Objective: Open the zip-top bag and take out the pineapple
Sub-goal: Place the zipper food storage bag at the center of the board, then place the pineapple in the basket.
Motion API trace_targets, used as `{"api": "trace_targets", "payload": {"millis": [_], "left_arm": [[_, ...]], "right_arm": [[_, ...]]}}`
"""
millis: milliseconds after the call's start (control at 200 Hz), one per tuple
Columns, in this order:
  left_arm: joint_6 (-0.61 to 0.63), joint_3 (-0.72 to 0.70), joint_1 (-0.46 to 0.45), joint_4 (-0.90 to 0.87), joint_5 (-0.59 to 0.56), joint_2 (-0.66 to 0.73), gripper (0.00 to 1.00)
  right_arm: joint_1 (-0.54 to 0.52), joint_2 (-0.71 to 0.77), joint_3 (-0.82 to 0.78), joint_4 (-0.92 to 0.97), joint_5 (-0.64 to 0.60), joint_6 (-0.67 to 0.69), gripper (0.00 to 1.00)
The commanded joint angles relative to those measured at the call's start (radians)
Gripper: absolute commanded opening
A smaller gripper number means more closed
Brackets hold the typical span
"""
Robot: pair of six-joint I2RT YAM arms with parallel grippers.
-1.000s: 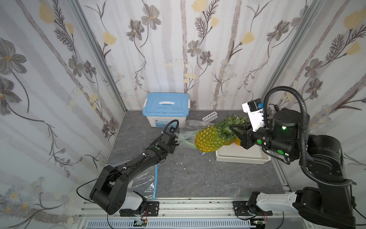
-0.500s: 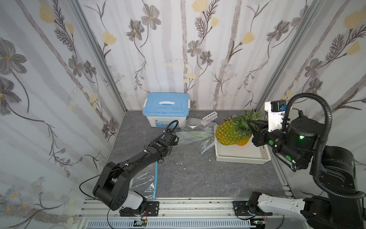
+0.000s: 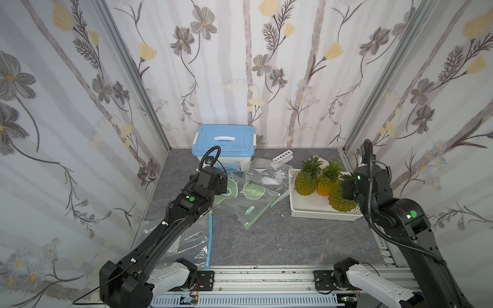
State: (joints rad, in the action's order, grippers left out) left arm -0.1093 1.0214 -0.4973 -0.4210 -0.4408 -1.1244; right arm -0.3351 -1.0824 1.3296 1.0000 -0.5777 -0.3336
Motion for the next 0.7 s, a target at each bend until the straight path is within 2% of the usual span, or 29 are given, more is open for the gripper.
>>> {"api": "trace_targets", "payload": {"millis": [0, 120, 210, 694], "left_arm": [[-0.009, 0.013, 0.002, 0.059, 0.041, 0.031, 1.0], [-0.012, 0.002, 0.002, 0.073, 0.051, 0.064, 1.0], [-0.012, -0.021, 0.002, 0.077, 0.052, 0.085, 1.0], [-0.015, -0.079, 0.002, 0.128, 0.062, 0.088, 1.0]], "right_arm": [[0.099, 0.019, -0.085, -0.224, 0.071, 0.045, 0.0], [0.196, 0.016, -0.16, -0.307, 0.122, 0.063, 0.0], [0.229, -0.002, -0.185, -0.356, 0.135, 0.068, 0.0], [0.308, -0.093, -0.11, -0.39, 0.161, 0.12, 0.0]]}}
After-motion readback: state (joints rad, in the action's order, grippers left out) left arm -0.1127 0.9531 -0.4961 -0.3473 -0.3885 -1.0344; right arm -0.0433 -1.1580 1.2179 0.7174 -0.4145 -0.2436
